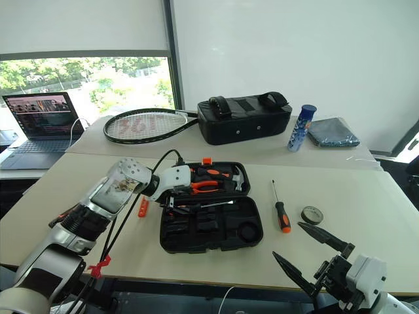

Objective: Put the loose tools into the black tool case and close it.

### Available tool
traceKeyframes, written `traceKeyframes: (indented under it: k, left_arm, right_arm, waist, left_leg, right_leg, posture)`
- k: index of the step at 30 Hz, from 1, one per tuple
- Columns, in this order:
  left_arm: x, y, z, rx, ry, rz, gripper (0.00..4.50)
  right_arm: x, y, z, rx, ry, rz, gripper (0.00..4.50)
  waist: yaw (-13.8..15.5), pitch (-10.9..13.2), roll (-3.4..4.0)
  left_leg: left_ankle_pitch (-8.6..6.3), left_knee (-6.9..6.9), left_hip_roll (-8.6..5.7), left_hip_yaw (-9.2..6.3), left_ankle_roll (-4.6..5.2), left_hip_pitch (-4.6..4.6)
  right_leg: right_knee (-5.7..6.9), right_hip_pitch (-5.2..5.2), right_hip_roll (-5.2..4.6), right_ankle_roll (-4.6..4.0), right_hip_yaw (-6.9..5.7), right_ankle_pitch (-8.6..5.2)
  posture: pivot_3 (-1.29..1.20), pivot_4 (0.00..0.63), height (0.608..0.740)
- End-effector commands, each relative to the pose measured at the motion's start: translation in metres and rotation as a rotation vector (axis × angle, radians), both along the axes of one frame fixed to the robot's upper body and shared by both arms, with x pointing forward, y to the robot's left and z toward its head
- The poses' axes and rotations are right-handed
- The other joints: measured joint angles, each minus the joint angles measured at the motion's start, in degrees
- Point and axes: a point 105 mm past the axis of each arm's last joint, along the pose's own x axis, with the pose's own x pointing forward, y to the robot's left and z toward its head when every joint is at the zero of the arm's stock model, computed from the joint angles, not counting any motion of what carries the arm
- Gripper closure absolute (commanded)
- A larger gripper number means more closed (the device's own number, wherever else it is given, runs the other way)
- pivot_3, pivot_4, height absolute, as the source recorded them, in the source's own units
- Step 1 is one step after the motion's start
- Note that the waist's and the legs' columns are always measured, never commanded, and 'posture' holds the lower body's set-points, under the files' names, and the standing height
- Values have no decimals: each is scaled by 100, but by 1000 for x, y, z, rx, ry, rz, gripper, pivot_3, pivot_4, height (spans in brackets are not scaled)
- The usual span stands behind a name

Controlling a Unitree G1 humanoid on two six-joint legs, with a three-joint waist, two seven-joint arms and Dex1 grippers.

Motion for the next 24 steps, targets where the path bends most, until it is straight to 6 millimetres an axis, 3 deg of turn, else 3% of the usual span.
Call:
traceKeyframes:
  k: [1, 3, 8, 11, 24]
  left_arm:
    - [-9, -4, 33, -171, -38, -88, 1039]
    - [-7, 0, 28, -222, -10, -76, 1483]
    - [7, 4, 3, -272, 6, 6, 3442]
    - [4, 3, -15, -242, 45, -7, 4462]
    - [11, 0, -47, -162, 86, 90, 4462]
  right_arm:
    - [-2, 2, 5, -6, -17, 1, 0]
    - [-1, 3, 4, -6, -15, 1, 0]
    - [2, 5, 6, -7, -22, 8, 0]
    - [4, 6, 8, -8, -28, 12, 0]
    - [6, 6, 11, -13, -38, 7, 0]
  waist:
    - [7, 0, 0]
    - [5, -1, 1]
    - [13, 0, 1]
    - [6, 0, 1]
    - [19, -1, 2]
  left_leg:
    - [0, 0, 0, 0, 0, -2]
    - [0, 1, -1, 1, 0, 0]
    - [0, 2, -1, 0, 0, 9]
    - [0, 6, -3, 0, 0, 4]
    - [0, 5, -5, -2, 0, 4]
  right_leg:
    - [0, 0, 0, 0, 0, 0]
    - [-1, 2, -1, 1, 0, 0]
    - [3, 8, -1, 2, 0, 1]
    - [2, 6, -1, 6, 0, 3]
    - [-2, 10, -1, 6, 1, 3]
  posture:
    - [0, 150, 740]
    - [0, 150, 740]
    - [0, 150, 740]
    - [0, 150, 740]
    - [0, 150, 740]
